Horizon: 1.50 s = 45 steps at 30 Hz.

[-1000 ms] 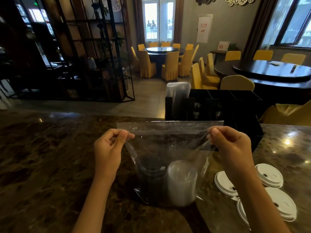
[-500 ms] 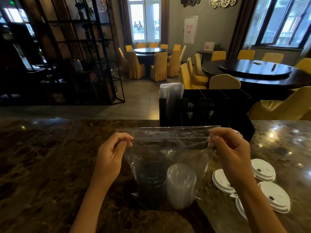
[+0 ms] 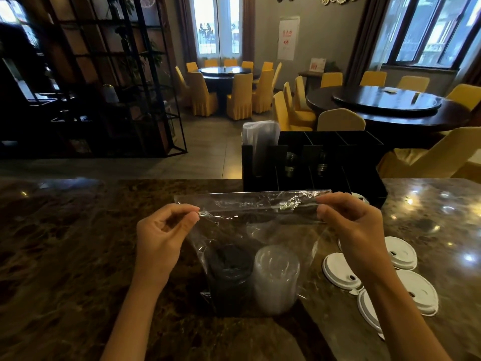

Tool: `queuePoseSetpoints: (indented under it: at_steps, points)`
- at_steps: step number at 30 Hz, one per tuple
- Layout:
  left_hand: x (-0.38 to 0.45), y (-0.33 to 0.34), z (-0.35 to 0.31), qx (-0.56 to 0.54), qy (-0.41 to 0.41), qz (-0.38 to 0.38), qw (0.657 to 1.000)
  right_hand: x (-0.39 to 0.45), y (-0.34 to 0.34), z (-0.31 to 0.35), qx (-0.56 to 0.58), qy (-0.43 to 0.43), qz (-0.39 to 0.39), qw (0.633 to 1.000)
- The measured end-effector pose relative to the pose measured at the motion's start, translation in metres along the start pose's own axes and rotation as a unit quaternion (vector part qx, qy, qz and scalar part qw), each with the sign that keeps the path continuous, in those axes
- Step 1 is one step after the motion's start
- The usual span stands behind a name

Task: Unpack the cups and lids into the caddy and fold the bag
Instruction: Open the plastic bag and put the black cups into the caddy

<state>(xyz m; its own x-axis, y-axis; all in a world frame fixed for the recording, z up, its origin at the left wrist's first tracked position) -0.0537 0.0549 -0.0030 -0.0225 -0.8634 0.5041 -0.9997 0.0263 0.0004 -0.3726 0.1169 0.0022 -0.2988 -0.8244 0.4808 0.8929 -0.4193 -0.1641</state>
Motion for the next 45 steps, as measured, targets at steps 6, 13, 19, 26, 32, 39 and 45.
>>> queuePoseSetpoints:
  at_steps: [6, 13, 19, 26, 32, 39, 45]
  points:
    - [0.003, 0.003, -0.008, 0.013, 0.019, 0.002, 1.0, 0.0, 0.0, 0.001, -0.01, -0.005, -0.011, 1.0]
    - [0.008, 0.004, -0.02, -0.019, 0.039, -0.008, 0.999, 0.007, 0.003, 0.005, 0.02, 0.01, -0.028, 0.999]
    - [0.012, 0.008, -0.03, -0.057, 0.036, -0.011, 0.998, 0.018, 0.005, 0.015, -0.03, 0.002, -0.045, 0.999]
    - [0.014, 0.012, -0.029, -0.077, 0.021, -0.031, 0.996, 0.022, 0.008, 0.015, 0.019, 0.044, -0.062, 0.997]
    - [0.017, 0.016, -0.03, -0.053, 0.039, -0.078, 0.995, 0.024, 0.014, 0.023, 0.025, 0.045, -0.068, 0.996]
    - [0.032, 0.021, -0.042, -0.061, 0.051, -0.105, 0.991, 0.034, 0.012, 0.041, -0.006, 0.051, -0.085, 0.995]
    - [0.039, 0.02, -0.051, -0.043, 0.065, -0.069, 0.995, 0.028, 0.0, 0.09, -0.152, -0.062, -0.167, 0.972]
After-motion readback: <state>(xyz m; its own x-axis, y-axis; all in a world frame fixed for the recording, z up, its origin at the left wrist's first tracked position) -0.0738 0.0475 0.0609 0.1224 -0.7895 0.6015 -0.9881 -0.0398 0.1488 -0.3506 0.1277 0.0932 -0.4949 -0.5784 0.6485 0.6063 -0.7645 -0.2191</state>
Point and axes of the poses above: each hand's wrist, its own x-axis towards the middle knuckle, its own y-axis out of the palm, z = x × y, the point moved 3 cm from there along x, towards the middle knuckle, and after that the axes turned 10 degrees about -x, right-handed, at the moved point
